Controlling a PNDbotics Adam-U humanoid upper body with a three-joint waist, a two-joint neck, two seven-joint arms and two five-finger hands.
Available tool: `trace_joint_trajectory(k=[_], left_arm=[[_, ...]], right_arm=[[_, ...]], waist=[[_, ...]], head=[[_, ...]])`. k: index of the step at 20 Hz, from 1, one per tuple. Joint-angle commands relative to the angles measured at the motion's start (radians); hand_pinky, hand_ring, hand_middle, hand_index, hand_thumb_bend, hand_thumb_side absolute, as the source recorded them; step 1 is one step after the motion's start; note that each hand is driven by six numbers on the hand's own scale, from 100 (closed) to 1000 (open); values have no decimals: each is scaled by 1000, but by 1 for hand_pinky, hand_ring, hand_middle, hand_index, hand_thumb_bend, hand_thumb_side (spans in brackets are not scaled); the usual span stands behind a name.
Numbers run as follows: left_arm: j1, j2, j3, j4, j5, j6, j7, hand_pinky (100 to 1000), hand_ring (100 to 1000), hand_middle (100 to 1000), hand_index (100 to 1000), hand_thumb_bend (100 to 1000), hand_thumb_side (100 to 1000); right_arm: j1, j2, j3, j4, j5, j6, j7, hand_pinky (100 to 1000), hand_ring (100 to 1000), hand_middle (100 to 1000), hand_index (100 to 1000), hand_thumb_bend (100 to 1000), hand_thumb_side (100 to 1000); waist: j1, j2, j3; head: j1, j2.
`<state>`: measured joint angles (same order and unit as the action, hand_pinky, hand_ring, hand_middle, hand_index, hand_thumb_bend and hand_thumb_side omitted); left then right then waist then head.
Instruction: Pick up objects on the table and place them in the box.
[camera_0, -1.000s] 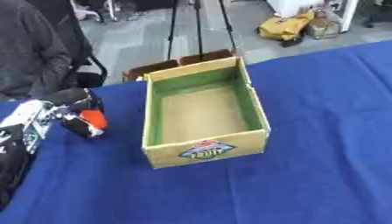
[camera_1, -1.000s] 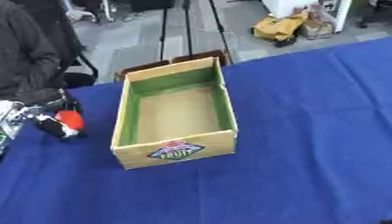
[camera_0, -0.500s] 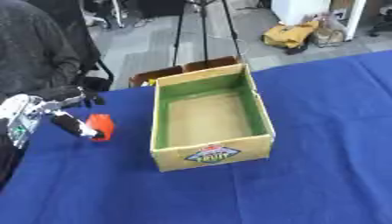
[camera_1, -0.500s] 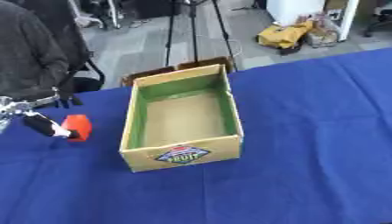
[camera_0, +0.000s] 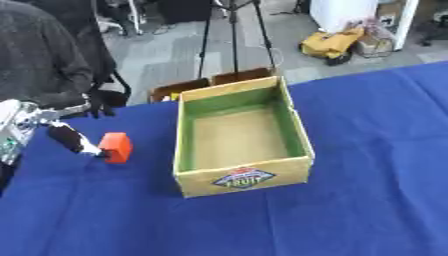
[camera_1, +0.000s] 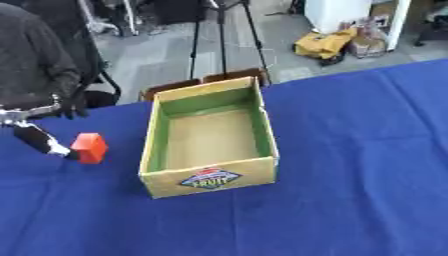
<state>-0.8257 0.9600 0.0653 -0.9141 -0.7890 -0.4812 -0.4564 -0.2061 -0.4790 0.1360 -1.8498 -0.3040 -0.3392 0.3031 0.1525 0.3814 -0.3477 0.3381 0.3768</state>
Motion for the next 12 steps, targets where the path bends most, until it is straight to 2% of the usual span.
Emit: trace_joint_trajectory(k=[1, 12], left_arm=[[-7, 41, 7, -21, -21, -6, 29, 722, 743, 766, 859, 704, 493], [-9, 24, 1, -31, -76, -12, 78, 710, 713, 746, 833, 699, 479]], right_arm=[[-4, -21, -10, -9, -8, -3, 3, 811, 725, 541, 813, 100, 572], [-8, -13, -10, -8, 1, -5, 4, 813, 726, 540, 813, 100, 584]], waist=[[-8, -22, 0], [-5, -5, -11]], head=[[0, -7], [-2, -11]])
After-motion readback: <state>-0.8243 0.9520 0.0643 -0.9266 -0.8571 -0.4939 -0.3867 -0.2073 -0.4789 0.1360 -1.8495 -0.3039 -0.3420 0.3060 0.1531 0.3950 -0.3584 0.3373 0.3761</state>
